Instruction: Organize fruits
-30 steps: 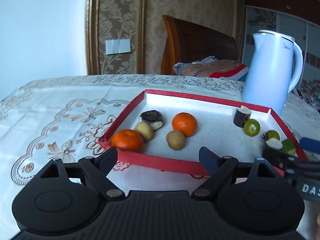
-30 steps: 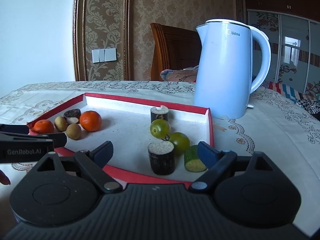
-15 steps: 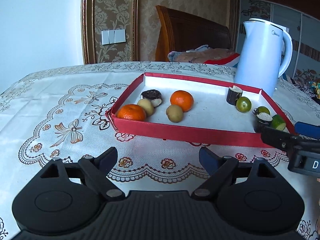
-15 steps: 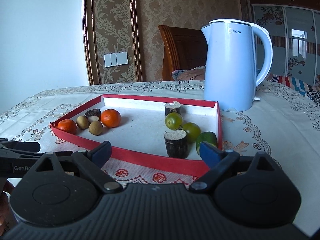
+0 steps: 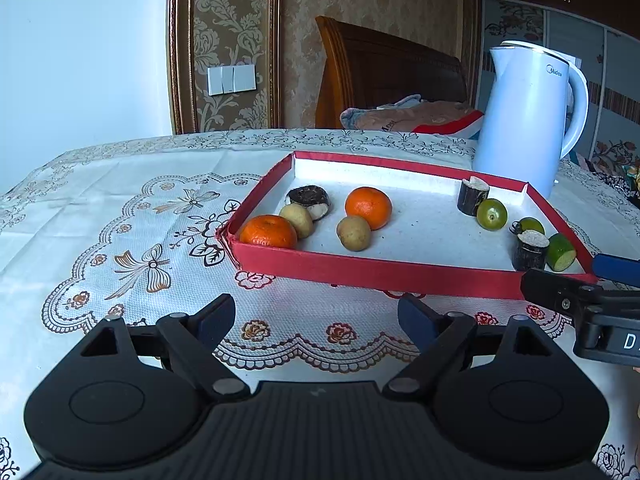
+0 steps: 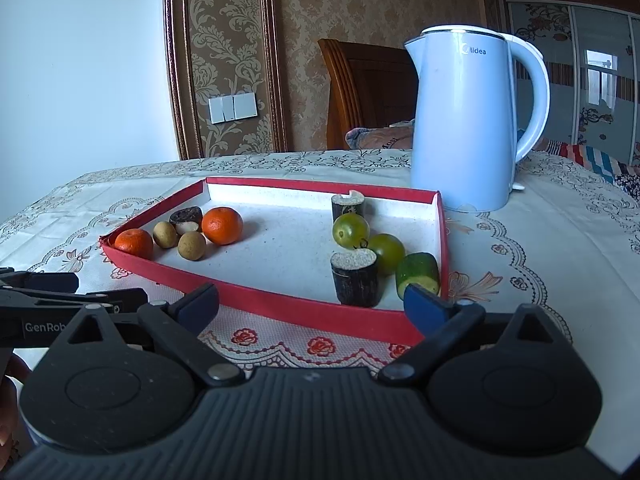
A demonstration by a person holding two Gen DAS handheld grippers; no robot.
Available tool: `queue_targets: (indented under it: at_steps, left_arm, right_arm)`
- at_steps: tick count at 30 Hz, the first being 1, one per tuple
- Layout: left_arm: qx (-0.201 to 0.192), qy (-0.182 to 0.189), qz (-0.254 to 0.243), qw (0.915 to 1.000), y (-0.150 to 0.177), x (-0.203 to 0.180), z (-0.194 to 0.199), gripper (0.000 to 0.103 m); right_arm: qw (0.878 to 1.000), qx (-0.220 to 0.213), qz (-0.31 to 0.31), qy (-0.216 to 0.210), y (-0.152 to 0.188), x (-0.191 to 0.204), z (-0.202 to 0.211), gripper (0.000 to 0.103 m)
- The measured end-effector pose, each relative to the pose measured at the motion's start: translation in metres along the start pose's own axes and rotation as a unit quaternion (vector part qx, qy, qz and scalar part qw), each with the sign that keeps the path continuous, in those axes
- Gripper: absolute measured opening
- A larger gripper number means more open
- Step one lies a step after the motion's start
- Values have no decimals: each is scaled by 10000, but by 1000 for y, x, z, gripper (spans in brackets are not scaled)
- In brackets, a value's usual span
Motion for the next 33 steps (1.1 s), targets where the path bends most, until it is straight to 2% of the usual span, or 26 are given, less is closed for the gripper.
queue_targets:
  at_steps: [13, 33]
  left_arm:
    - [-134, -128, -83, 9998, -1, -1, 3, 89]
    - [-249, -243, -217, 9992, -3, -3, 7, 89]
  right_arm:
    - [10000, 69, -41, -8, 1, -1, -2, 103]
    - [9999, 98, -48, -6, 3, -1, -3, 103]
Point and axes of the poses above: each gripper's, at about its wrist camera, not at the fingertips, and z roughly against the way its jaws point, x to its left, y to its underside, the point moved 6 cm from there along -z, roughly the way its jaws point, and after that the axes turned 1 degree about x, right-handed, at the moved point
